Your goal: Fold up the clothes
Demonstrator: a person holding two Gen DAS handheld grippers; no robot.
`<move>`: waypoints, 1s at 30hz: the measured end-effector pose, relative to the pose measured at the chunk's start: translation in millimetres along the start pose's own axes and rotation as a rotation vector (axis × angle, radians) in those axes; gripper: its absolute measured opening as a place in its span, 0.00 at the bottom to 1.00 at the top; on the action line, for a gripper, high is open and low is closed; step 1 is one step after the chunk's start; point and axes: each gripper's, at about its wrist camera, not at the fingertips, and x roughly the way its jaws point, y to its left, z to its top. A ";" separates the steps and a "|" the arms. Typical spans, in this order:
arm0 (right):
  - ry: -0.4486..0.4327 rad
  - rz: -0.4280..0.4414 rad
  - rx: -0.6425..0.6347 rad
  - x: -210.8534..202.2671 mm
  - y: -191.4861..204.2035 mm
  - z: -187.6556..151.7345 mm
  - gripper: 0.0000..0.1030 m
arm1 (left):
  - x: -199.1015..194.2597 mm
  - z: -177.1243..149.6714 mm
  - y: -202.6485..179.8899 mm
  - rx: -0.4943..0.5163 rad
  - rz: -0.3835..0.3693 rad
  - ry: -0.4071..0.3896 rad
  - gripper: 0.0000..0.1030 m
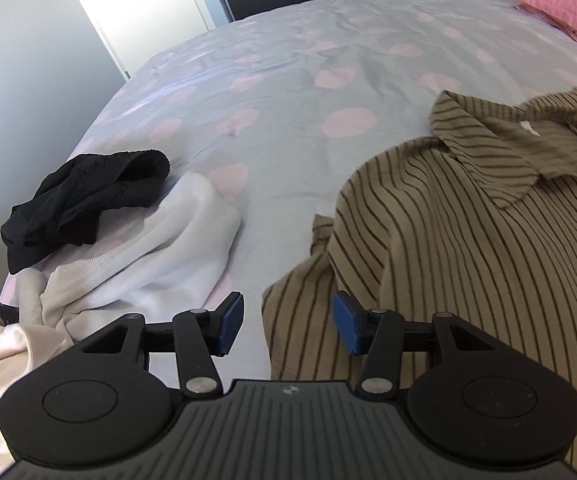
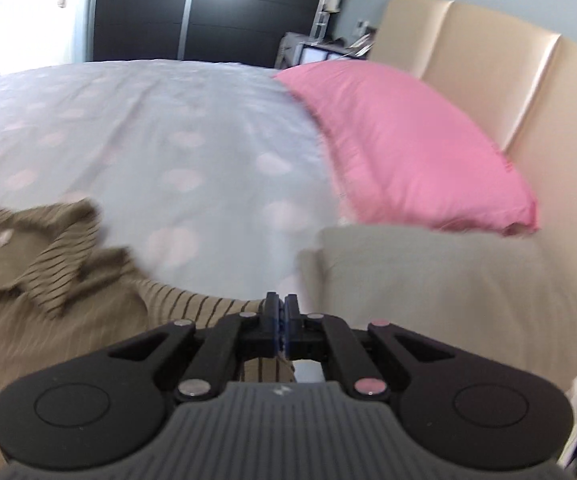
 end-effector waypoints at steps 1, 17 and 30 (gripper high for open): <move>0.000 -0.032 -0.004 11.6 -6.1 7.5 0.02 | 3.5 1.0 2.3 -0.008 0.003 -0.003 0.46; 0.075 -0.267 -0.009 152.5 -34.2 7.2 0.04 | 26.1 -1.5 45.8 -0.066 0.008 -0.010 0.47; 0.042 -0.034 0.103 20.7 -23.2 -49.6 0.32 | 41.9 -22.7 47.2 -0.227 -0.210 0.012 0.49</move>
